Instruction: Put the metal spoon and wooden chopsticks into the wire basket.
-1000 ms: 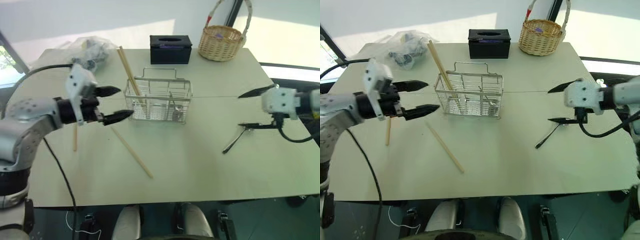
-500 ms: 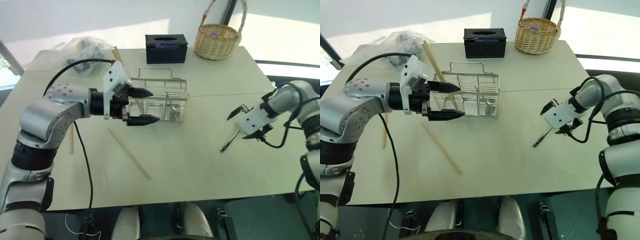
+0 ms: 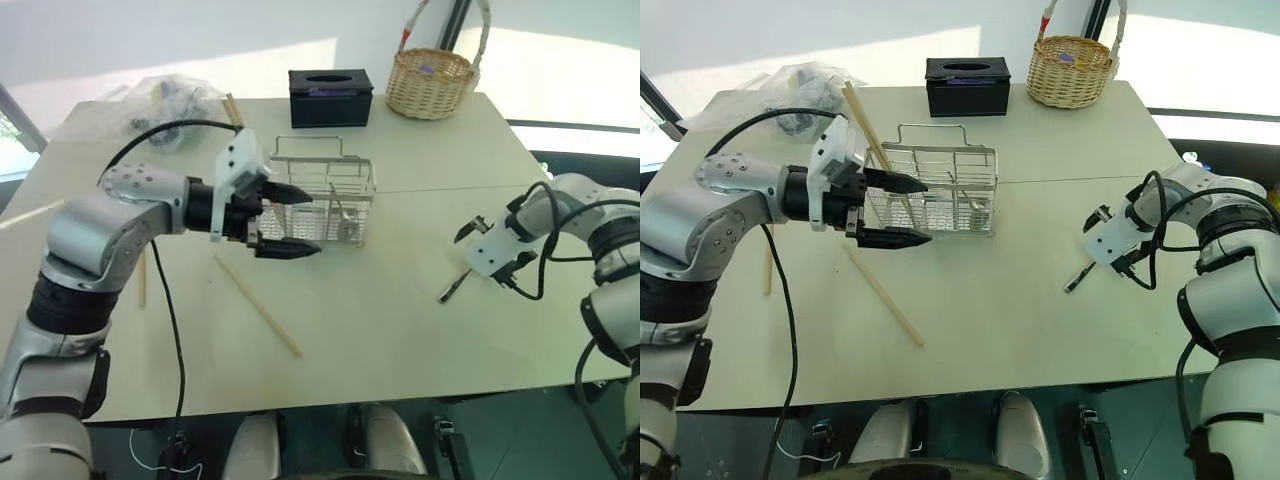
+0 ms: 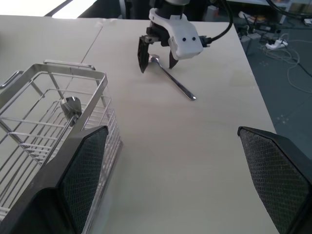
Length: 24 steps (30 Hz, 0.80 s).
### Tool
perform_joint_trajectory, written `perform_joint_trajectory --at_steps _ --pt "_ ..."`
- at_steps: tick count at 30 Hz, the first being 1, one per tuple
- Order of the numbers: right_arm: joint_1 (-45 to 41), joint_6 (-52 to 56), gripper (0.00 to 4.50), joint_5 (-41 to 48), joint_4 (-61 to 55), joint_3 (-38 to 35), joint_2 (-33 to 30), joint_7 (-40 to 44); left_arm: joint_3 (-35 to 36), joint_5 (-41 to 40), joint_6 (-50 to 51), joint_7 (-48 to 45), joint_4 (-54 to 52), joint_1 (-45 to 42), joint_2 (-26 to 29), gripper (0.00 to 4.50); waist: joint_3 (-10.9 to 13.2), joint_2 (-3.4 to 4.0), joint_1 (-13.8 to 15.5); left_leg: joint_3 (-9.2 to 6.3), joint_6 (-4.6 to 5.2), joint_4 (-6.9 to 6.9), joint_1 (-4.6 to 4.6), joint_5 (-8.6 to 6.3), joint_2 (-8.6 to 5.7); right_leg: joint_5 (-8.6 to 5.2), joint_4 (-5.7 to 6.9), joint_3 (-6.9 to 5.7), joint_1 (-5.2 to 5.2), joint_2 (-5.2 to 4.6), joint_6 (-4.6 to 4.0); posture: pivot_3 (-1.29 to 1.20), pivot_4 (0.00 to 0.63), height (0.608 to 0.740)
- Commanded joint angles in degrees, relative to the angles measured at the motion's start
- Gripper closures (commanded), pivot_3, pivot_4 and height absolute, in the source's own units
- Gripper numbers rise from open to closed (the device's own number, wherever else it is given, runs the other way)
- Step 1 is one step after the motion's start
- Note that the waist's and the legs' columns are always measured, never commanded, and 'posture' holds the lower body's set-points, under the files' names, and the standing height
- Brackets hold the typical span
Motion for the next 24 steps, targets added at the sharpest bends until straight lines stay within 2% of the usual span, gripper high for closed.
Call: perform_joint_trajectory --at_steps 1,5,13,16,17,20,22,24 --pt "-0.95 -0.74 2.28 0.51 0.51 -0.45 0.29 -0.51 1.64 -0.08 0.10 0.10 -0.82 -1.57 0.03 0.00 0.00 0.00 -0.25 0.01 0.00 0.01 0.01 0.00 0.00 0.00 0.00 0.02 0.00 0.00 0.00 0.00 0.150 0.712" --pt "-0.54 -1.57 4.41 1.16 0.80 -0.82 0.45 0.42 2.22 -0.05 -0.12 0.41 0.41 -2.53 -0.34 0.00 0.00 0.01 -0.48 0.01 -0.01 -0.01 0.04 0.01 0.01 0.01 0.08 0.06 -0.03 0.03 0.01 0.00 0.150 0.712" --pt "0.40 -2.41 4.47 3.41 0.31 -2.69 0.39 0.53 2.79 0.34 -0.87 0.81 1.04 -2.28 -0.35 0.00 0.00 0.01 -0.25 0.01 -0.05 -0.01 0.03 0.03 0.00 0.01 0.07 0.07 -0.03 0.04 0.01 0.00 0.150 0.712" --pt "-0.15 -6.29 4.47 5.57 -1.15 -3.86 -0.71 1.33 3.21 0.66 -1.33 0.95 1.27 -1.64 0.10 0.00 0.01 0.03 -0.22 0.01 -0.05 -0.01 0.03 0.03 0.00 0.01 0.08 0.07 -0.04 0.04 0.01 0.00 0.150 0.712" --pt "-0.01 -7.07 4.47 8.38 -1.27 -5.53 -0.68 3.22 3.40 0.77 -1.41 1.05 1.31 -1.42 0.27 0.00 0.02 0.03 -0.21 0.01 -0.05 -0.01 0.03 0.03 0.00 0.01 0.08 0.08 -0.04 0.04 0.01 0.00 0.150 0.712" --pt "2.59 -3.02 4.47 26.29 -4.96 -14.42 0.82 18.36 4.67 0.69 -1.39 1.62 1.18 -0.64 0.71 0.00 0.02 0.03 -0.13 0.01 -0.10 -0.02 0.03 0.06 0.00 0.02 0.07 0.08 -0.03 0.04 0.03 0.00 0.150 0.712" --pt "7.46 14.10 4.47 42.85 -17.17 -21.62 1.08 30.18 6.02 0.55 -1.20 2.34 1.17 -0.13 0.72 0.00 0.03 0.02 0.08 0.00 -0.11 -0.01 0.04 0.07 0.02 0.05 0.07 0.07 0.02 0.05 0.07 0.00 0.150 0.712" --pt "12.93 31.95 4.47 54.16 -31.36 -26.84 -0.71 35.04 7.27 0.47 -0.99 3.10 1.30 0.23 0.77 0.00 0.06 0.09 0.52 -0.06 -0.11 0.09 0.04 0.07 0.05 0.11 0.08 0.05 0.12 0.06 0.14 0.00 0.150 0.712"
